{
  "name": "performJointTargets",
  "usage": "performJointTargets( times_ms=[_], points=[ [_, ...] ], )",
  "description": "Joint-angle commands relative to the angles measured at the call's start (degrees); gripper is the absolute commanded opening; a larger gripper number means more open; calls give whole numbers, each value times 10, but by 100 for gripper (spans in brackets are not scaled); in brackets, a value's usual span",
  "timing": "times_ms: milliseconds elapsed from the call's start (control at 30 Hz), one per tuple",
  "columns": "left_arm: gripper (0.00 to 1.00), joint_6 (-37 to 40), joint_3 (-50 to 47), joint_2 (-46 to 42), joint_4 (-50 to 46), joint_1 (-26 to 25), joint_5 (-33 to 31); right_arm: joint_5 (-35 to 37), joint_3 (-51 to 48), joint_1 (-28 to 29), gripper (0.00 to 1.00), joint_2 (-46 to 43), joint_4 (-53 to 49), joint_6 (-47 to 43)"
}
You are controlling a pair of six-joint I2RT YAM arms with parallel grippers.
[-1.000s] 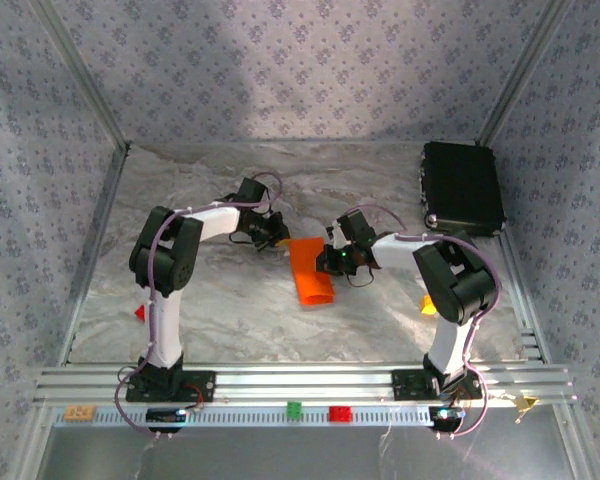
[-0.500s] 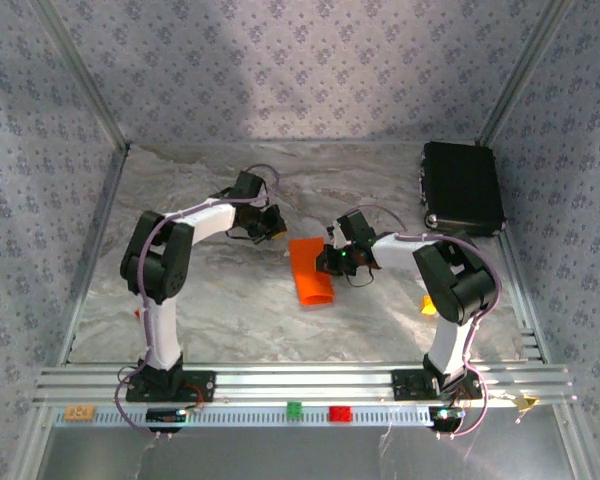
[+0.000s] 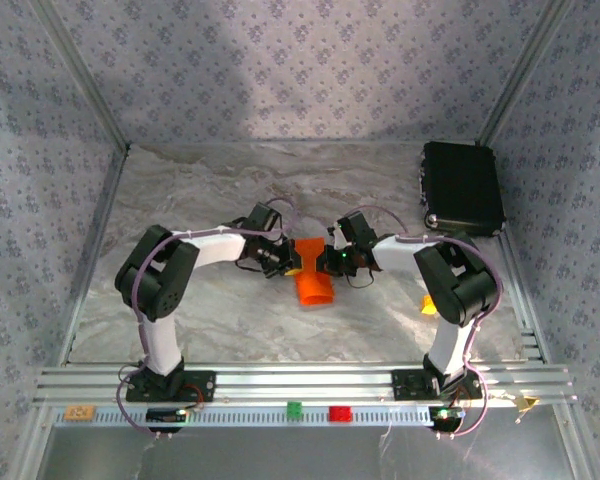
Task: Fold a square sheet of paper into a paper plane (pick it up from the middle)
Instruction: First fold the square sheet of paper in half at the center of the table.
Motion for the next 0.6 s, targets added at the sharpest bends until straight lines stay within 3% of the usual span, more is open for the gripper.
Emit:
performJointTargets(
  times_ms=[0,367,567],
  points=[
    [2,-17,-1,1,47,1,23,53,-31,1,0,18,-81,4],
    [2,15,-21,27,24,4,4,53,-35,2,0,23,-74,4],
    [0,52,-43,44,-3,8,-48,53,-39,2,0,25,-68,18]
  ],
)
